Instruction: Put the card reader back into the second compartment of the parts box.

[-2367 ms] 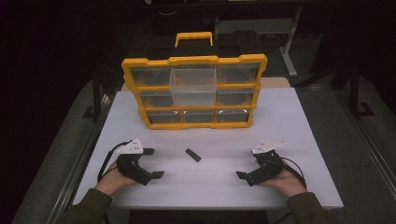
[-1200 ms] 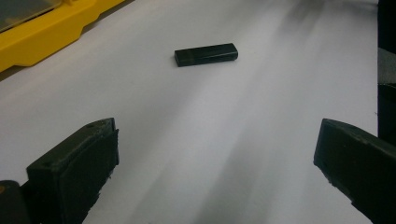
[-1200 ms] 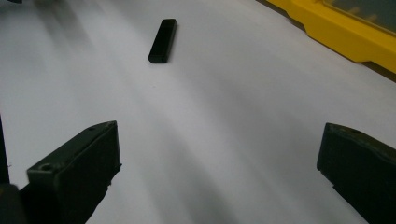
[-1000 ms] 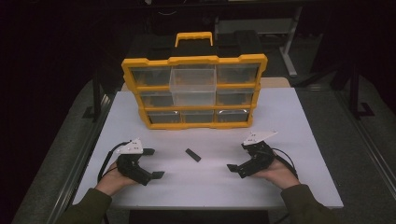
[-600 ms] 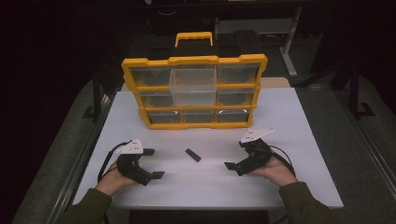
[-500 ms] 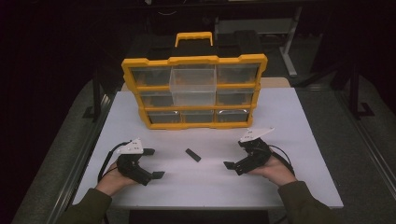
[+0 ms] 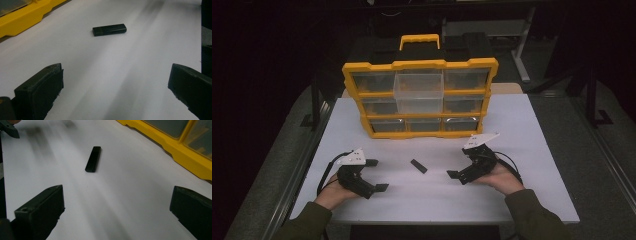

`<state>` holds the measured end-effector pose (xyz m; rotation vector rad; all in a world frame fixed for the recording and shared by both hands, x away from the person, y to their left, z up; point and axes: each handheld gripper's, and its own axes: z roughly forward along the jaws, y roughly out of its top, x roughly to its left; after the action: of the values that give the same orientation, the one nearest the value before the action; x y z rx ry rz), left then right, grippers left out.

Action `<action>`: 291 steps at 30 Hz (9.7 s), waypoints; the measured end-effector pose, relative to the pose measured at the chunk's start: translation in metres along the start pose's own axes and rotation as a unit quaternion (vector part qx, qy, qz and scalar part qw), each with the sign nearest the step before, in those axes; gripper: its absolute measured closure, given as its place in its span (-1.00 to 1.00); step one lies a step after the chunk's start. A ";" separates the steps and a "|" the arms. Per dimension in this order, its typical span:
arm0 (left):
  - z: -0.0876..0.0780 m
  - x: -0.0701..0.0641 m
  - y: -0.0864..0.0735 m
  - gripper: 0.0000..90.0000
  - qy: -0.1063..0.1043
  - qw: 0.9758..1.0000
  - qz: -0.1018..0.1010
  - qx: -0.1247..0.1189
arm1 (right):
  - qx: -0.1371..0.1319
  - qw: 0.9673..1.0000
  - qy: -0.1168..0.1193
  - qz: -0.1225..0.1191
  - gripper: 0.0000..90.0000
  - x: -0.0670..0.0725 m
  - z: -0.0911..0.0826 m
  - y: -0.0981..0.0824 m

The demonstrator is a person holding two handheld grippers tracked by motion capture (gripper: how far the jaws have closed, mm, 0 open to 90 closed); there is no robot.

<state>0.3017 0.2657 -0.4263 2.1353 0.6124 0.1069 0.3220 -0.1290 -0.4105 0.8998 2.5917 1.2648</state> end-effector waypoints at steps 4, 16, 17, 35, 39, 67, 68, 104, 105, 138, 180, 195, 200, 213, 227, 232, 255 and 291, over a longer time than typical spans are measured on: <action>0.000 0.000 0.000 -1.00 0.000 1.000 -0.001 -0.001 | 0.002 1.000 0.003 -0.001 -1.00 0.001 0.002 0.002; 0.001 -0.001 0.000 -1.00 -0.001 1.000 0.004 -0.002 | 0.003 1.000 0.009 -0.007 -1.00 0.002 0.009 0.011; 0.001 -0.001 0.000 -1.00 -0.002 1.000 0.004 -0.001 | 0.004 1.000 0.009 -0.008 -1.00 0.002 0.009 0.012; 0.000 -0.001 0.000 -1.00 0.001 1.000 0.002 -0.004 | 0.000 1.000 0.017 -0.015 -1.00 0.003 0.019 0.029; 0.000 -0.001 0.000 -1.00 0.002 1.000 0.004 -0.004 | -0.001 1.000 0.021 -0.016 -1.00 0.003 0.022 0.033; 0.000 -0.001 0.000 -1.00 0.000 1.000 0.002 -0.005 | 0.004 0.999 0.032 -0.030 -1.00 0.009 0.045 0.056; 0.000 -0.001 0.000 -1.00 0.000 1.000 0.002 -0.005 | 0.004 0.999 0.033 -0.030 -1.00 0.009 0.046 0.056; 0.000 -0.001 0.000 -1.00 0.001 1.000 0.001 -0.006 | 0.014 0.998 0.042 -0.041 -0.52 0.017 0.068 0.071; 0.000 -0.001 0.000 -1.00 0.003 1.000 0.001 -0.007 | 0.015 0.998 0.042 -0.043 -0.50 0.017 0.069 0.071; 0.001 -0.002 0.000 -1.00 0.002 1.000 0.001 -0.009 | 0.110 0.991 0.032 -0.067 0.37 0.031 0.115 0.061; 0.001 -0.003 -0.002 -1.00 0.001 1.000 0.005 -0.005 | 0.114 0.990 0.037 -0.078 0.61 0.022 0.079 0.060; 0.002 -0.003 -0.002 -1.00 -0.003 1.000 0.004 -0.006 | 0.116 0.989 0.045 -0.074 0.61 0.007 0.046 0.061; 0.002 -0.004 -0.002 -1.00 -0.001 1.000 0.004 -0.005 | 0.120 0.989 0.043 -0.072 0.61 0.003 0.037 0.061; 0.002 -0.004 -0.002 -1.00 -0.003 1.000 0.003 -0.007 | 0.116 0.990 0.038 -0.068 0.61 -0.008 0.008 0.071; 0.002 -0.004 -0.002 -1.00 -0.004 1.000 0.001 -0.009 | 0.110 0.992 0.040 -0.055 0.61 -0.019 -0.018 0.090; 0.002 -0.004 -0.002 -1.00 -0.004 1.000 0.002 -0.009 | 0.109 0.992 0.033 -0.048 0.61 -0.023 -0.028 0.099; 0.004 -0.005 -0.002 -1.00 -0.006 1.000 -0.001 -0.006 | 0.100 0.993 0.021 -0.066 0.61 -0.025 -0.072 0.139; 0.004 -0.005 -0.002 -1.00 -0.006 1.000 -0.003 -0.003 | 0.064 0.995 0.008 -0.080 0.61 -0.027 -0.140 0.209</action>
<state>0.2977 0.2620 -0.4297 2.1268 0.6100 0.0931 0.3913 -0.1400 -0.1671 0.6863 2.7207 1.0803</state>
